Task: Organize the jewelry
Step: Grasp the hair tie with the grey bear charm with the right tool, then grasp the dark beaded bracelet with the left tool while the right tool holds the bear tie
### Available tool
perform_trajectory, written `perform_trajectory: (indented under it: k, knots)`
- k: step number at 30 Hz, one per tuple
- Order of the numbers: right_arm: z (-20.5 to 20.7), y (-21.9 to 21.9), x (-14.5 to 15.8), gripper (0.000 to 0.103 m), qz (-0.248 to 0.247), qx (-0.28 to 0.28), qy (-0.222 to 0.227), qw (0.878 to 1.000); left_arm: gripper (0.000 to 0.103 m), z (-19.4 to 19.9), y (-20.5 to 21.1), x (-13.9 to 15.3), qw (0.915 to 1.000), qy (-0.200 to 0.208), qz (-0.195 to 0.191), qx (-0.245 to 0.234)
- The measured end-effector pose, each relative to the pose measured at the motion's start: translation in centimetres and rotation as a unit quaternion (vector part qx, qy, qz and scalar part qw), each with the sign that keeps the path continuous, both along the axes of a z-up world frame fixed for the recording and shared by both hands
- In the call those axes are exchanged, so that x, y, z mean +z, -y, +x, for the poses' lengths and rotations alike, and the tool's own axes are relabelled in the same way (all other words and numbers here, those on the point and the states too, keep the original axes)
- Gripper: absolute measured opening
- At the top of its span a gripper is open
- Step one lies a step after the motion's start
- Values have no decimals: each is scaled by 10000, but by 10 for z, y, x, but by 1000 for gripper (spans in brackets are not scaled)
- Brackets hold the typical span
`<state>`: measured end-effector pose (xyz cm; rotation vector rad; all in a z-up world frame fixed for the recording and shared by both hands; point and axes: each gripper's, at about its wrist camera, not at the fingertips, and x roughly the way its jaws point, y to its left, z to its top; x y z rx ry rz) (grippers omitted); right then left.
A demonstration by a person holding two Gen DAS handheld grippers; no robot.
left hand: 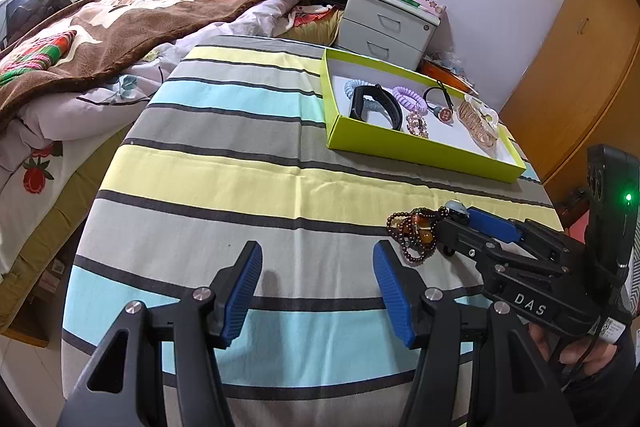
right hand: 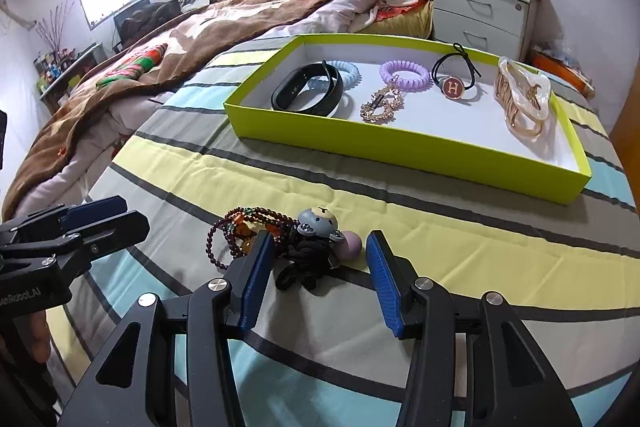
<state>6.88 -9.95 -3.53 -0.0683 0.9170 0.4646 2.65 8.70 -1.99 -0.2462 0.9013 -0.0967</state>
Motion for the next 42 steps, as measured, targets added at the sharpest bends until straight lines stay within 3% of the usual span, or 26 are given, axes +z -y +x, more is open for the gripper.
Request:
perform_trajectory:
  k: [2, 3, 4, 20, 28, 34, 42]
  knots:
    - [-2, 2, 1, 32, -56, -65, 68, 9999, 60, 1, 1, -1, 10000, -20, 6, 2]
    - [-3, 1, 2, 30, -82, -90, 114, 9999, 60, 1, 1, -1, 10000, -18, 4, -2]
    - [-4, 2, 3, 18, -83, -107, 161, 9998, 60, 0, 1, -1, 10000, -21, 0, -6]
    - [-17, 31, 19, 18, 190, -271, 399, 9987, 60, 15, 26, 2, 9994, -33, 97, -336]
    - [-30, 54, 25, 18, 423, -494, 432, 9969, 60, 37, 45, 6, 9968, -21, 490, -635]
    - [-31, 62, 25, 18, 534, -565, 419, 9961, 60, 47, 71, -2, 9899, -174, 968, -1018]
    - [-31, 66, 25, 18, 690, -558, 426, 9951, 60, 48, 81, -7, 9869, -268, 1114, -1136]
